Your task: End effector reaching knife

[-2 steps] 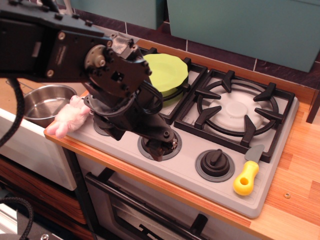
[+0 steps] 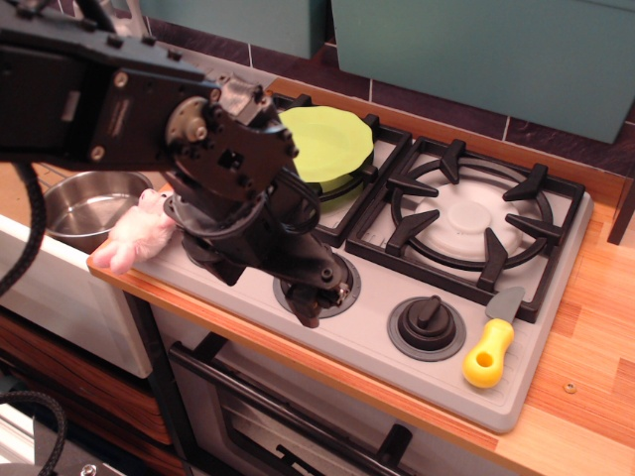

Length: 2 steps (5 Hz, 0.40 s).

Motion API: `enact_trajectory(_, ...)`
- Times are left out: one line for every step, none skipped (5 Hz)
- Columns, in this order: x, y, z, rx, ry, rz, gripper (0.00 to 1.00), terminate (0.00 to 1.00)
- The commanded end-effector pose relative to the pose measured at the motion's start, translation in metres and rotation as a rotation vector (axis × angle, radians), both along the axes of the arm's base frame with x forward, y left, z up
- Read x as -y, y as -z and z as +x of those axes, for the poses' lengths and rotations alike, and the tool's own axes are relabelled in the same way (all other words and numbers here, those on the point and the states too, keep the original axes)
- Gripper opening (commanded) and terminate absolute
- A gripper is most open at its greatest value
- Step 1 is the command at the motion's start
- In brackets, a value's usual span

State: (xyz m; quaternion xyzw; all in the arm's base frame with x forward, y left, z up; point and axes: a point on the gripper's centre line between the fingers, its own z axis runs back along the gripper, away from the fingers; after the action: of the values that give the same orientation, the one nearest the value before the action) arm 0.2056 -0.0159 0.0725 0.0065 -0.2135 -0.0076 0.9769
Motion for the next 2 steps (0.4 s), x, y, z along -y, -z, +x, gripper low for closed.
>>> enact_trajectory(0.03,0.0,0.01,0.019,-0.045,-0.028,1.0,0.0)
enact_trajectory(0.051,0.005,0.014,0.033,-0.093,-0.016,1.0,0.0)
